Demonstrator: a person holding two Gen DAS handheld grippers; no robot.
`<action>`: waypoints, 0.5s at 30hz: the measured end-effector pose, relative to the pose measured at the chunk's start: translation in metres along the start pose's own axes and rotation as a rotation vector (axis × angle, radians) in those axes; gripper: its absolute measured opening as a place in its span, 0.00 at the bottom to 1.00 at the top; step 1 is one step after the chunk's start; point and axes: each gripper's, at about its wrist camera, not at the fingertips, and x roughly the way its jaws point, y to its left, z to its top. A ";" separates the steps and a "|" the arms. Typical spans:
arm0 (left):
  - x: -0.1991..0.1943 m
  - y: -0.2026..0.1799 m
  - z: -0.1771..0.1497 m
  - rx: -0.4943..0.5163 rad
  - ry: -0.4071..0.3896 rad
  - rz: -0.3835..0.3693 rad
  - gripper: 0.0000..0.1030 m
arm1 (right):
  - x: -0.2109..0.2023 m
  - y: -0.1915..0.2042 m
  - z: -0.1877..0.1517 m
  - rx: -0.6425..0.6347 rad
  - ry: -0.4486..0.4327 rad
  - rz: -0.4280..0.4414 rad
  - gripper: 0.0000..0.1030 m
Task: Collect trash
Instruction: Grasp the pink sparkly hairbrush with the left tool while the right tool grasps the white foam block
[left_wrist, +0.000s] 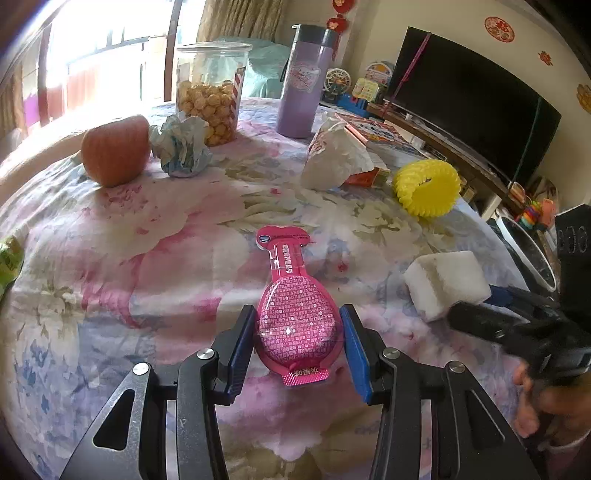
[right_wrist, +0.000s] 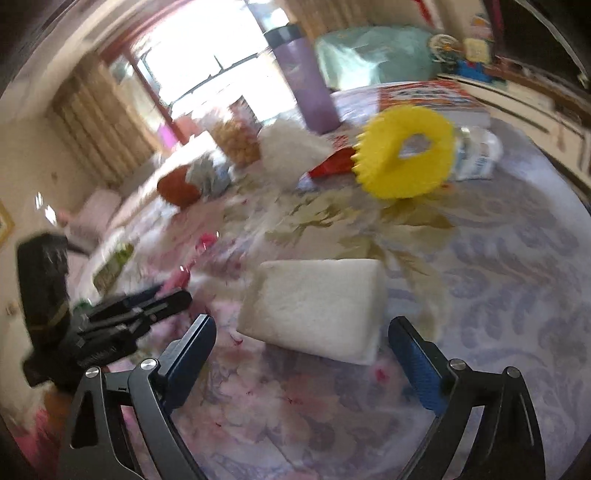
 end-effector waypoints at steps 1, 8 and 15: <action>0.000 -0.001 -0.001 -0.001 0.001 -0.002 0.43 | 0.004 0.004 -0.001 -0.030 0.000 -0.019 0.88; 0.000 -0.019 -0.001 0.032 0.002 -0.036 0.43 | -0.014 -0.003 -0.008 -0.021 -0.065 -0.050 0.72; 0.004 -0.063 0.002 0.097 0.002 -0.112 0.43 | -0.064 -0.032 -0.013 0.051 -0.151 -0.074 0.72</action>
